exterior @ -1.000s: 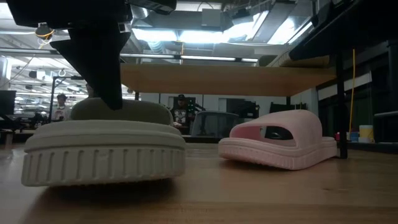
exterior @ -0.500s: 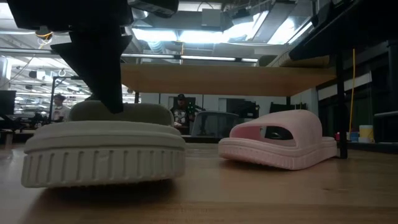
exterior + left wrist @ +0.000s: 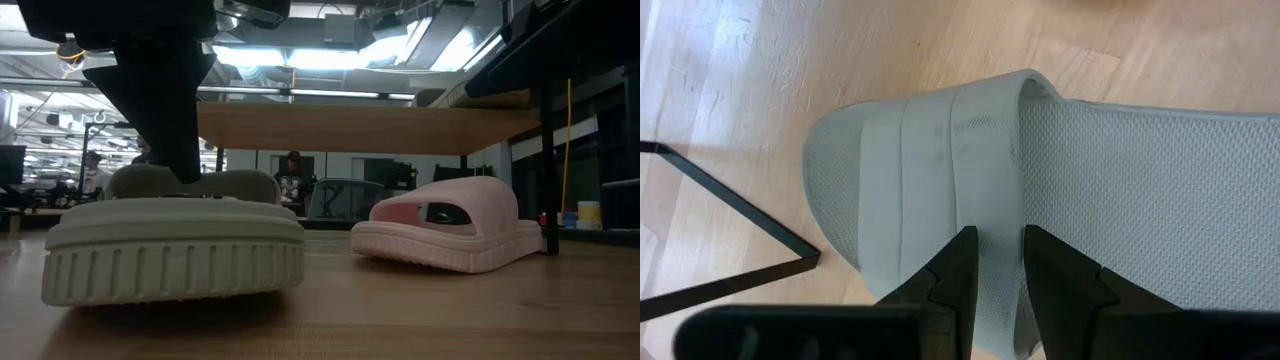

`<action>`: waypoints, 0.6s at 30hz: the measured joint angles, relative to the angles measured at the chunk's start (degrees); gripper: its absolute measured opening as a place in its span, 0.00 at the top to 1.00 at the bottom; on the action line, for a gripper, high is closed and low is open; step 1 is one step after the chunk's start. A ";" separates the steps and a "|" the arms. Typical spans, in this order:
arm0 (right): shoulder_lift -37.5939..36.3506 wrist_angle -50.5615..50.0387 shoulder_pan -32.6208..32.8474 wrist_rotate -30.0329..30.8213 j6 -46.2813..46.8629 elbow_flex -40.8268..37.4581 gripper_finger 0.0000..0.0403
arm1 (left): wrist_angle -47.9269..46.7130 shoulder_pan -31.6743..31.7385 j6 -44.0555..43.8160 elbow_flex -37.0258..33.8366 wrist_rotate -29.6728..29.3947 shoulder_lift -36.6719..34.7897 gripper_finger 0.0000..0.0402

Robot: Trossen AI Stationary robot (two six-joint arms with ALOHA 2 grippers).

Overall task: Pick and place slides into the shelf
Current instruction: Put the gray slide on the shelf

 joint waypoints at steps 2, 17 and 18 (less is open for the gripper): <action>0.00 0.00 0.00 0.00 0.00 -0.01 0.56 | -0.01 0.00 0.92 0.00 0.00 0.00 0.81; 0.00 0.00 0.00 0.00 -0.02 -0.04 0.56 | -1.92 0.00 2.01 0.04 0.20 0.00 0.81; 0.00 0.00 -0.01 0.00 -0.02 -0.04 0.56 | -1.95 0.00 2.46 0.04 0.22 0.00 0.81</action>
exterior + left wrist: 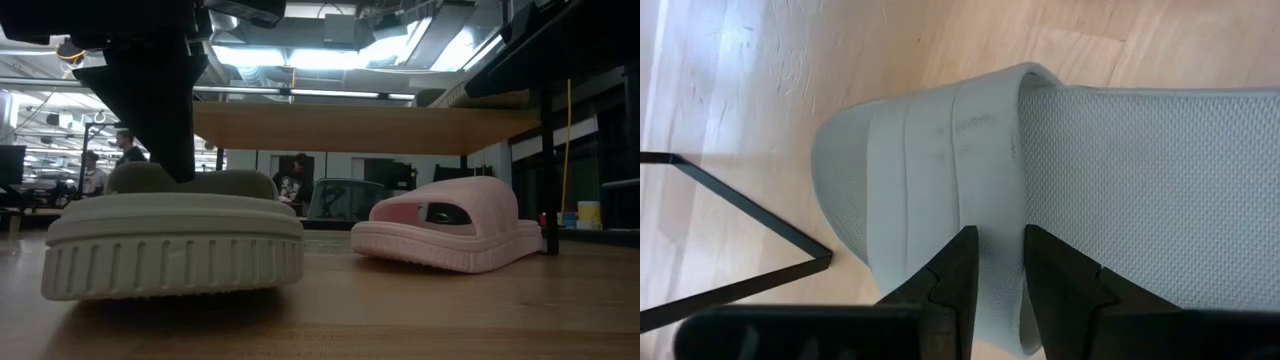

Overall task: Pick and place slides into the shelf
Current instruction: Put the gray slide on the shelf

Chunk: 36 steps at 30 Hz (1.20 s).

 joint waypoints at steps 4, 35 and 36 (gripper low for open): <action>0.00 0.00 0.00 0.00 0.02 0.00 0.56 | -0.04 0.00 0.17 0.00 0.03 0.00 0.81; 0.00 3.27 -0.02 0.04 7.24 -6.53 0.56 | -2.25 0.30 3.61 -0.02 0.86 -0.02 0.64; 0.00 3.93 -0.02 0.04 6.97 -6.54 0.56 | -2.24 0.31 3.61 -0.02 0.84 -0.01 0.64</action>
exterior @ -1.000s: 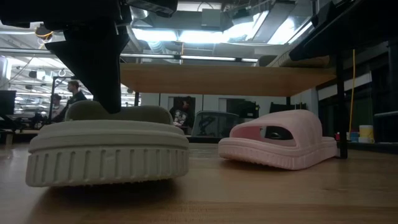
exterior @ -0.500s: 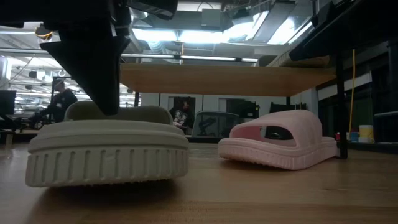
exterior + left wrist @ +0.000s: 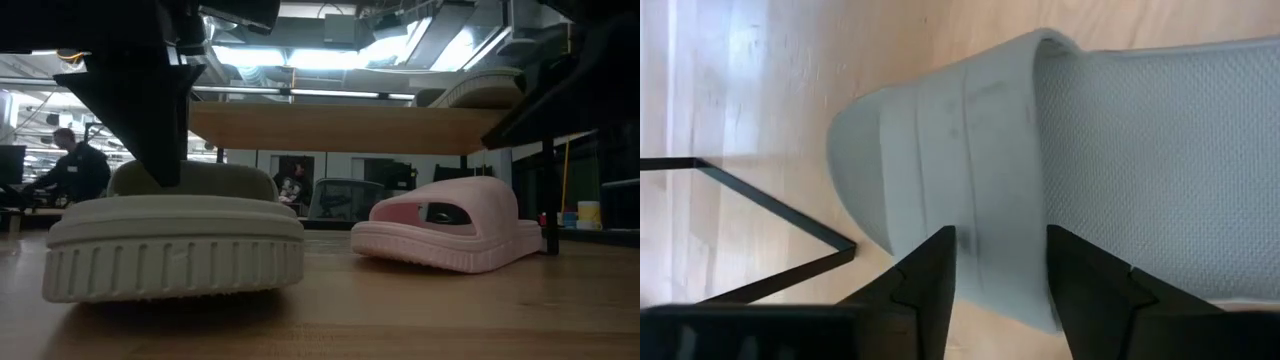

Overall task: Pick and place slides into the shelf
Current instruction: Put the gray slide on the shelf

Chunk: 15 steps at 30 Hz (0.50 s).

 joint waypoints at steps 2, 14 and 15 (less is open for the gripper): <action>0.00 2.03 0.00 0.01 -2.63 0.19 0.56 | 0.08 0.00 0.37 0.00 -0.05 0.01 0.64; 0.00 10.75 0.09 0.02 -14.93 1.02 0.56 | 0.37 -0.07 1.03 0.00 -0.23 0.01 0.64; 0.00 10.74 0.09 0.02 -14.93 1.02 0.56 | 0.53 -0.04 1.03 0.00 -0.24 0.00 0.64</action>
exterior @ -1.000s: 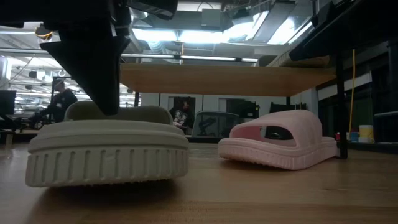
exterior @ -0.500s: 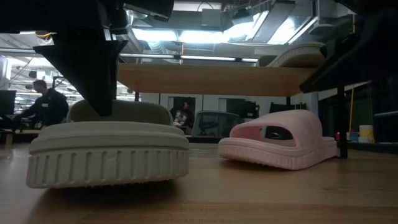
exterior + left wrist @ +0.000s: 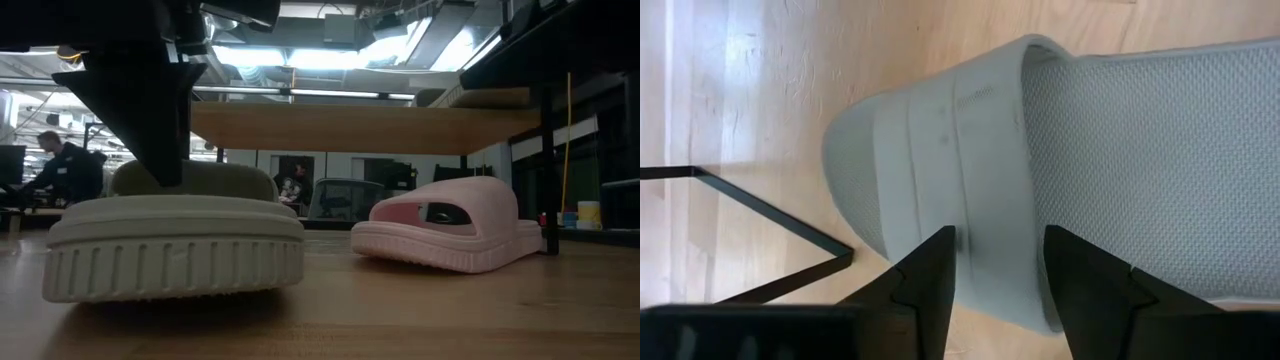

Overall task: Pick and place slides into the shelf
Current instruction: Put the gray slide on the shelf

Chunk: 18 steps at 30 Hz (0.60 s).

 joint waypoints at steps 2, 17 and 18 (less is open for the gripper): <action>0.00 -0.01 0.00 0.00 -0.03 -0.02 0.56 | 0.45 0.13 -0.03 0.00 -0.01 -0.01 0.64; 0.00 -0.22 0.00 -0.02 0.15 0.00 0.56 | -0.94 3.13 -0.32 -0.58 -0.07 -0.01 0.64; 0.00 -0.26 0.00 -0.02 0.15 -0.02 0.56 | -0.96 3.21 -0.35 -0.93 -0.05 -0.01 0.64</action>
